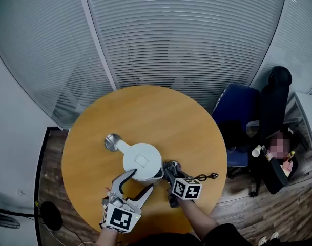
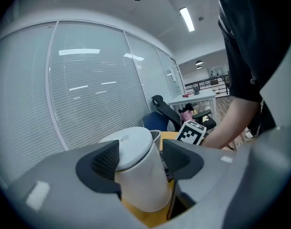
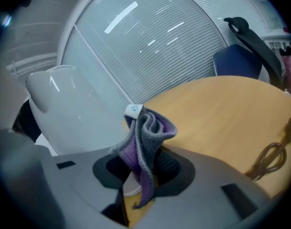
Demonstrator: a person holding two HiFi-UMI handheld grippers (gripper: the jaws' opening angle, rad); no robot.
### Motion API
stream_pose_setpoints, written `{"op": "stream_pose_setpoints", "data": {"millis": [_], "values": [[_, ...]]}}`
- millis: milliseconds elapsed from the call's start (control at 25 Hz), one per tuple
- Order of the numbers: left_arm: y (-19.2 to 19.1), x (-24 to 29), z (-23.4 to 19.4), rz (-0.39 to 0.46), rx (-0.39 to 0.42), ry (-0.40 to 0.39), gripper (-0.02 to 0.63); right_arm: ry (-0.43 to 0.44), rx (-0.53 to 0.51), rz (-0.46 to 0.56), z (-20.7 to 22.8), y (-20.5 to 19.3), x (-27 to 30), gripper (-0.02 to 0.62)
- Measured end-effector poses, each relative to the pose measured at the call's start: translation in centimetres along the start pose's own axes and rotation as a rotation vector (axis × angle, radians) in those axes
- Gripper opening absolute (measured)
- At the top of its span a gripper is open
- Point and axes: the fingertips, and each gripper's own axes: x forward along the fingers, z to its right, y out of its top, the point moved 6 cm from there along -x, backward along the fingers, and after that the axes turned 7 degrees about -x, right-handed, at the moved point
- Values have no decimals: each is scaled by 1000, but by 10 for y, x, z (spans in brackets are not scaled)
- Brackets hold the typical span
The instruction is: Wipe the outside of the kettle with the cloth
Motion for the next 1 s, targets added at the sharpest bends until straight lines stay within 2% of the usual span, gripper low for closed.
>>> {"op": "stream_pose_setpoints", "data": {"millis": [120, 280, 440, 560, 680, 760, 920, 1000], "values": [[-5, 0, -2, 8, 26, -35, 268, 24, -1, -4, 2, 15, -6, 111], [0, -4, -11, 76, 30, -102, 268, 105, -4, 148, -5, 69, -27, 111], [1, -5, -13, 70, 24, -108, 253, 283, -69, 308, -33, 137, -49, 112], [-3, -4, -9, 62, 33, -107, 253, 419, -152, 366, -58, 174, -57, 112], [-1, -5, -9, 72, 19, -100, 253, 533, -216, 322, -72, 186, -52, 112], [2, -5, -9, 83, 2, -92, 253, 566, -208, 262, -72, 181, -40, 112], [2, -4, -9, 103, -26, -88, 253, 605, -16, 172, -47, 156, -10, 110], [3, -5, -10, 113, -35, -89, 253, 585, 23, 100, -32, 136, 6, 110]]}}
